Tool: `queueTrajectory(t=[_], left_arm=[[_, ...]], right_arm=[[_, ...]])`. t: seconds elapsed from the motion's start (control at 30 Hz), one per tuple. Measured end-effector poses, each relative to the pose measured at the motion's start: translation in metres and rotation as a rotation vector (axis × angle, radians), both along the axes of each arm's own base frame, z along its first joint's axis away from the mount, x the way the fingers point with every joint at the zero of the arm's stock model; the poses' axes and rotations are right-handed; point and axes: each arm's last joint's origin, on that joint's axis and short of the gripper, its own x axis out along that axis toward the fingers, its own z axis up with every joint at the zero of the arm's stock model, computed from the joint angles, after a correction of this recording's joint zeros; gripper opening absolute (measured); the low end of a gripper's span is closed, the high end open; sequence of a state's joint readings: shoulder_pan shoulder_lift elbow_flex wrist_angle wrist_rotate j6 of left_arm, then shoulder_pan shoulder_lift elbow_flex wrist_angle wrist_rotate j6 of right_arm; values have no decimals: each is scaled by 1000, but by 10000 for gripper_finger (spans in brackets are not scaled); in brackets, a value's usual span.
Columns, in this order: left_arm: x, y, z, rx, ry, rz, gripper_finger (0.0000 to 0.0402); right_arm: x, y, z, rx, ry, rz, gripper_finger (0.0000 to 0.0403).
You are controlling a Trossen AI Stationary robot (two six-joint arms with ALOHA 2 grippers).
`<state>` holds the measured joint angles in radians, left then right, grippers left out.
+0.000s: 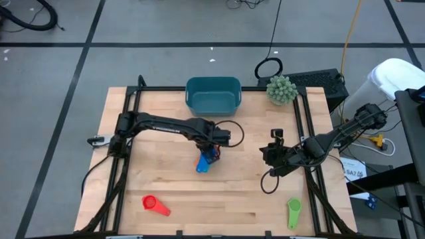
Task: Nest measuring cups in basket
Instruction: Stack the blue measuring cup on top of the orange measuring cup
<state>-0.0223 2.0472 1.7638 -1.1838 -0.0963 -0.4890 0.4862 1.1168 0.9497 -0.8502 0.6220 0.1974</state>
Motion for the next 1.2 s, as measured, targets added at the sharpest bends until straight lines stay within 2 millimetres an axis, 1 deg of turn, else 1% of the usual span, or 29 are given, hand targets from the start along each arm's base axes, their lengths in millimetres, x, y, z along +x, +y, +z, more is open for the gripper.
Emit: queueTrajectory(t=[0.13,0.2,0.33,0.5,0.97,1.07,1.13,1.2], left_arm=[[4,2,-11,-5,25,-33,7],[4,4,-13,-2,34,-37,7],[4,10,-12,4,30,-24,9],[4,14,-12,6,35,-27,28],[5,8,-12,-7,33,-83,37],[5,8,-12,-8,33,-83,57],[5,8,-12,-9,33,-81,86],[5,8,-12,-9,32,-70,124]], right_arm=[[0,0,0,3,-6,1,0],[1,0,0,2,-6,1,0],[1,0,0,0,-5,4,0],[1,0,0,0,-5,5,0],[1,0,0,-3,-3,8,0],[1,0,0,-3,-3,8,0],[1,0,0,-3,-4,7,0],[1,0,0,-2,-4,7,0]])
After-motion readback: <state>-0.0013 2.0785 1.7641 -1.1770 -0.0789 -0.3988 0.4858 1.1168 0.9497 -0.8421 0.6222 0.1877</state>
